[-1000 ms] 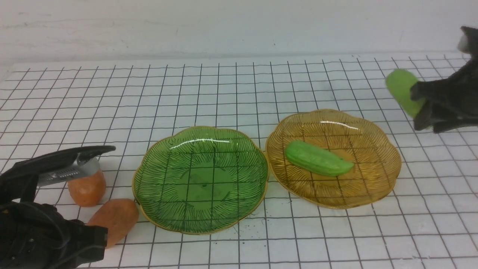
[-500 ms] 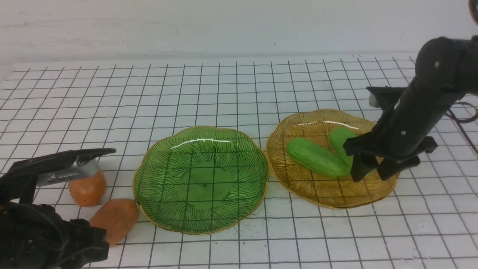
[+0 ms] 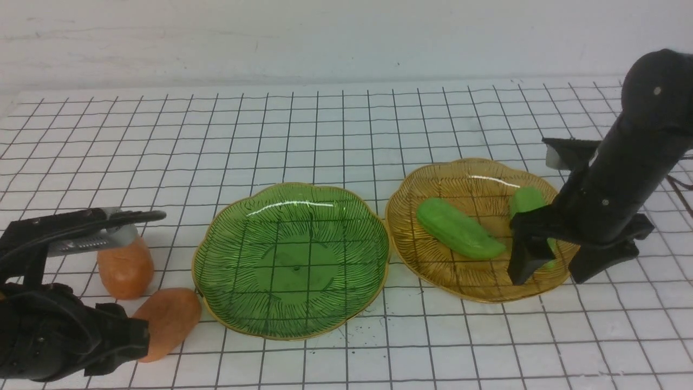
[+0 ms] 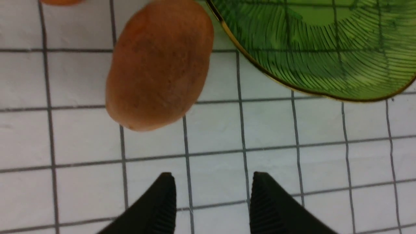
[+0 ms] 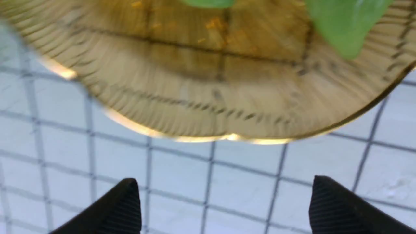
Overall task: Put different types of vegetables on the plate.
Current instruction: 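Put the potatoes from the left side into the left plate with the left gripper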
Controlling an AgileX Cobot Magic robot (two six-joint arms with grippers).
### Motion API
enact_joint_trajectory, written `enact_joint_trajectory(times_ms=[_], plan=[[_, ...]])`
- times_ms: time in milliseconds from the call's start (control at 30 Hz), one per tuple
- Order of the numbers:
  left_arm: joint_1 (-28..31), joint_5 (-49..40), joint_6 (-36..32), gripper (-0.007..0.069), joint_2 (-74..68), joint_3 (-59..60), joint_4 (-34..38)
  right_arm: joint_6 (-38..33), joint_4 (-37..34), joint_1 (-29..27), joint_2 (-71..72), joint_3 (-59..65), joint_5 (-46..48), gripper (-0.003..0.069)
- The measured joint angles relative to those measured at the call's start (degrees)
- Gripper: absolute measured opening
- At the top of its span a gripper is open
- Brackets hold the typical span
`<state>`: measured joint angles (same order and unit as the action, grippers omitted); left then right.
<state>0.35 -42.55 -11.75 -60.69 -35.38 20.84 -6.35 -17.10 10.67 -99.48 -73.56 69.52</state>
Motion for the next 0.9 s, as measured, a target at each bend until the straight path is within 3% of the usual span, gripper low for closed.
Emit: enact_joint_trajectory(times_ms=[200, 367, 633, 900], plan=[[0.00, -2.37, -0.06, 0.0384, -1.70, -4.02, -2.02, -2.92, -3.17, 0.00, 12.36, 4.84, 0.56, 0.0538], [0.00, -5.35, -2.76, 0.0447, -6.38, -7.88, -2.45, -3.68, -3.35, 0.00, 18.78, 6.74, 0.95, 0.0502], [0.00, -1.91, -22.95, 0.0482, -16.92, -8.76, -1.27, -6.93, -3.41, 0.00, 23.09, 7.55, 1.37, 0.0483], [0.00, 8.19, -31.16, 0.0486, -23.99, -8.80, 0.26, -7.19, -3.41, 0.00, 23.09, 7.74, 1.37, 0.0483]])
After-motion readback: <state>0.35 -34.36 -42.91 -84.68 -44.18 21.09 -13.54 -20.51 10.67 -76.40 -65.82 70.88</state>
